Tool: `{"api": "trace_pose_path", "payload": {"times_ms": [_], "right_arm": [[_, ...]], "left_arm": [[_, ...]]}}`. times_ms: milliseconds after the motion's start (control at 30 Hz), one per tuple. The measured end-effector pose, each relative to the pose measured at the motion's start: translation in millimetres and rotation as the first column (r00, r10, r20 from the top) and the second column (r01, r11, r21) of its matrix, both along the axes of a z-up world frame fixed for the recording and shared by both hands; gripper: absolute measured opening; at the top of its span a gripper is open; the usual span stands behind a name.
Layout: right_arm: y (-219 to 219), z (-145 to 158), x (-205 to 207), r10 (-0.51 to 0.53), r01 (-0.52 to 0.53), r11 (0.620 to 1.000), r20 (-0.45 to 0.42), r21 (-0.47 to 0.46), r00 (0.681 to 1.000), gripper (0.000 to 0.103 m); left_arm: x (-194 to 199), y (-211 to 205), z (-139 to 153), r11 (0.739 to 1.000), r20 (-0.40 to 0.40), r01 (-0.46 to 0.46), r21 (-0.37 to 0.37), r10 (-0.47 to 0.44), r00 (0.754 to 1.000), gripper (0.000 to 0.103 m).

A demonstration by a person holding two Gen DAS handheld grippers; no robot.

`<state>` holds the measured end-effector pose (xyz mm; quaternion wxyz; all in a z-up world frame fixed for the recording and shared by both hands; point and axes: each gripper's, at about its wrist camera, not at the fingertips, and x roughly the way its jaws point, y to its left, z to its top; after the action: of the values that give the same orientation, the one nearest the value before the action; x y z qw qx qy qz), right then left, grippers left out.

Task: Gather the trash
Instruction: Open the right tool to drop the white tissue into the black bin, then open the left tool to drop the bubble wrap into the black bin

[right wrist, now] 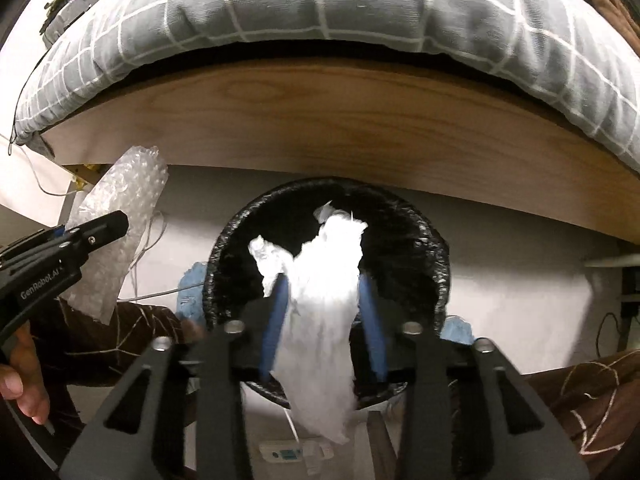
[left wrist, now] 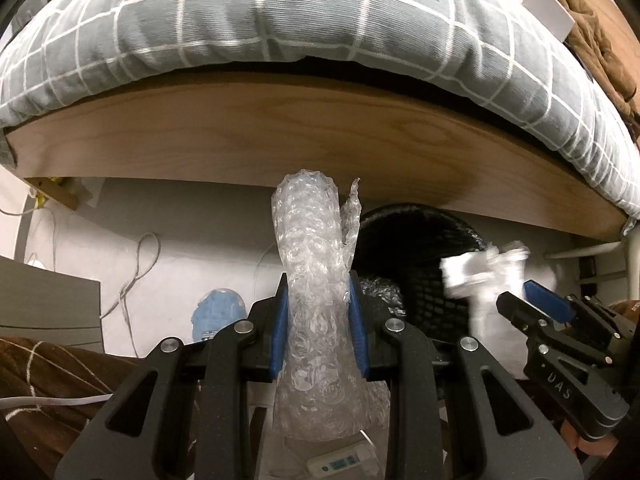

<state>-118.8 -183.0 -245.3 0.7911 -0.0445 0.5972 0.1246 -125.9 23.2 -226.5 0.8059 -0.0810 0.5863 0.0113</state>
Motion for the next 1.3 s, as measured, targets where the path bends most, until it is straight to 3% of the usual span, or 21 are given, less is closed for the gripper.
{"api": "trace_pose_path", "payload": {"times_ms": [133, 500, 1067, 1167, 1233, 1300], "right_arm": [[-14, 2, -2, -0.032, 0.033, 0.999, 0.021, -0.018, 0.999, 0.06], [-73, 15, -6, -0.176, 0.181, 0.982, 0.09, -0.055, 0.98, 0.092], [-123, 29, -13, -0.31, 0.321, 0.945, 0.138, -0.065, 0.941, 0.093], [-122, 30, -12, -0.316, 0.328, 0.943, 0.143, -0.065, 0.938, 0.093], [-121, 31, -11, -0.317, 0.329, 0.942, 0.145, -0.063, 0.937, 0.093], [-117, 37, -10, -0.313, 0.325, 0.943, 0.154, -0.065, 0.937, 0.093]], "left_arm": [[3, -12, -4, 1.0, 0.0, 0.026, -0.007, -0.026, 1.0, 0.026], [10, -65, -7, 0.992, 0.0, 0.124, -0.013, -0.124, 0.992, 0.026], [8, -122, -11, 0.976, 0.002, 0.217, -0.031, -0.217, 0.976, 0.028], [7, -120, -7, 0.977, 0.014, 0.215, -0.005, -0.215, 0.977, 0.035], [7, -116, -4, 0.978, 0.033, 0.207, 0.014, -0.208, 0.978, 0.049], [5, -110, 0, 0.98, 0.053, 0.196, 0.041, -0.198, 0.979, 0.056]]}}
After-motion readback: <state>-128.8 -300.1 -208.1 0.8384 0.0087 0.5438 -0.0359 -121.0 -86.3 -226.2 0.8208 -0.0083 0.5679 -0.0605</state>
